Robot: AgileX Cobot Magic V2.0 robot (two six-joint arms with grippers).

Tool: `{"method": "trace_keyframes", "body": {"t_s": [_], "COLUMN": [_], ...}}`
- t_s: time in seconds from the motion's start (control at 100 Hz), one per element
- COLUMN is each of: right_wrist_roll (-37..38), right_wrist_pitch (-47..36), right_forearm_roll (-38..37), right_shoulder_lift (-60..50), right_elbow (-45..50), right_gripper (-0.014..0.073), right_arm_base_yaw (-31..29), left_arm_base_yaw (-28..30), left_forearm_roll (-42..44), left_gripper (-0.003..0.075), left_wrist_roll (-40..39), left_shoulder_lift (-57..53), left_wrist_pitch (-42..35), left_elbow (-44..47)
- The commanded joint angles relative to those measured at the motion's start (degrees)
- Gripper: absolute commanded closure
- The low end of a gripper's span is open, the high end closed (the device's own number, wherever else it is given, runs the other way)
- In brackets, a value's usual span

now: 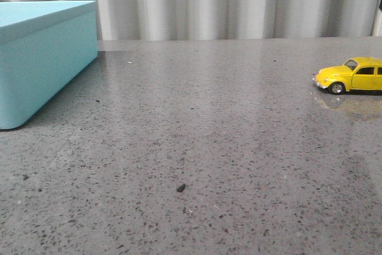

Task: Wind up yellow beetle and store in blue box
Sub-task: 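Move the right gripper above the yellow toy Beetle car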

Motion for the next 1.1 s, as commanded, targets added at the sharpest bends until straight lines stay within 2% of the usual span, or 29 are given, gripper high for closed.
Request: {"method": "trace_keyframes", "body": {"t_s": [0.0,0.51,1.09], "right_wrist_roll": [-0.81,-0.89,-2.17], "right_wrist_pitch": [0.21,0.86,0.18], "right_forearm_roll": [0.67,1.85,3.64], "right_shoulder_lift": [-0.11,5.94,6.34], "right_elbow": [-2.95,-3.72,-3.72], "right_gripper": [0.0654,0.0654,0.0654], "right_arm_base_yaw": [0.03,0.03,0.03], "left_arm_base_yaw": [-0.32,-0.32,-0.32], "left_forearm_roll": [-0.44,-0.44,-0.44], "left_gripper": [0.0741,0.0741,0.0741], "left_wrist_roll": [-0.4,-0.4,-0.4], "left_shoulder_lift": [0.86,0.86,0.86], "left_wrist_pitch": [-4.54,-4.54,-4.54], "left_elbow": [-2.12,-2.12,-2.12]}}
